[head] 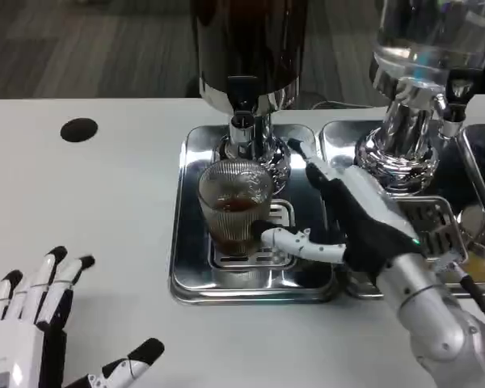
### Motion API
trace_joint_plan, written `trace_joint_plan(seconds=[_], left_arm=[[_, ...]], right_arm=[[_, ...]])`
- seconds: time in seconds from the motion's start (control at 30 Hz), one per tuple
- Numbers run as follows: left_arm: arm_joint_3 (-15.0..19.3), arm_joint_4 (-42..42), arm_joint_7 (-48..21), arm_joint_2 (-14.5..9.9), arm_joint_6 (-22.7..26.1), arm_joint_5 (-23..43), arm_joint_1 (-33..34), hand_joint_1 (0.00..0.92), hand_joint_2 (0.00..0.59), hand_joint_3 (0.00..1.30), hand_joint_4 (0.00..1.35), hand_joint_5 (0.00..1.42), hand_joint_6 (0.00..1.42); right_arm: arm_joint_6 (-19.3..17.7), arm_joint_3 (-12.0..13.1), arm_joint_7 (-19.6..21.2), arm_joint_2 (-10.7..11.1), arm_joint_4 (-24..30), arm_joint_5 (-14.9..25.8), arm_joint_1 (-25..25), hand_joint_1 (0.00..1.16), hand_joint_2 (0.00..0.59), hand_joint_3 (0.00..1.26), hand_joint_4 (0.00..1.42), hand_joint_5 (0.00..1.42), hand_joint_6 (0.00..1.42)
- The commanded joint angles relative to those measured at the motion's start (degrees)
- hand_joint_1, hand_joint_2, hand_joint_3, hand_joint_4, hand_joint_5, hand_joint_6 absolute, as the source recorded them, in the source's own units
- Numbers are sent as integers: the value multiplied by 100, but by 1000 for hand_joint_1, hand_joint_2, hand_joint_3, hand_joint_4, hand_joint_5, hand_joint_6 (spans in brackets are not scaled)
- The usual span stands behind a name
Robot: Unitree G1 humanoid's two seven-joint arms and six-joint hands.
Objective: Grasp the cup under the faucet to collect the drink, then remove the cup.
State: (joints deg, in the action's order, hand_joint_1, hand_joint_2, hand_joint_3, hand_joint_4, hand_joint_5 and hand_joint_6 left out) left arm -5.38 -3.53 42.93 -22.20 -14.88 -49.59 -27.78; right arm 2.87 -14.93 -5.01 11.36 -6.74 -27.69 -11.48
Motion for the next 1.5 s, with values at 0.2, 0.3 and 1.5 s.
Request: trace_joint_plan(seconds=[0.2, 0.3, 1.5], left_arm=[[98, 47, 75, -59, -5, 31, -87, 0, 74, 299, 0, 189, 107], [106, 31, 83, -54, 2, 37, -86, 0, 80, 305, 0, 198, 109], [297, -64, 194, -42, -117, 229, -223, 0, 91, 494, 36, 216, 112]], right_arm=[[-173, -61, 22, -215, -526, 221, -497, 483, 143, 0, 0, 0, 0], [-193, -109, 21, -246, -592, 260, -569, 482, 143, 0, 0, 0, 0], [-269, -540, 696, -510, -969, -33, -600, 646, 140, 0, 21, 66, 161]])
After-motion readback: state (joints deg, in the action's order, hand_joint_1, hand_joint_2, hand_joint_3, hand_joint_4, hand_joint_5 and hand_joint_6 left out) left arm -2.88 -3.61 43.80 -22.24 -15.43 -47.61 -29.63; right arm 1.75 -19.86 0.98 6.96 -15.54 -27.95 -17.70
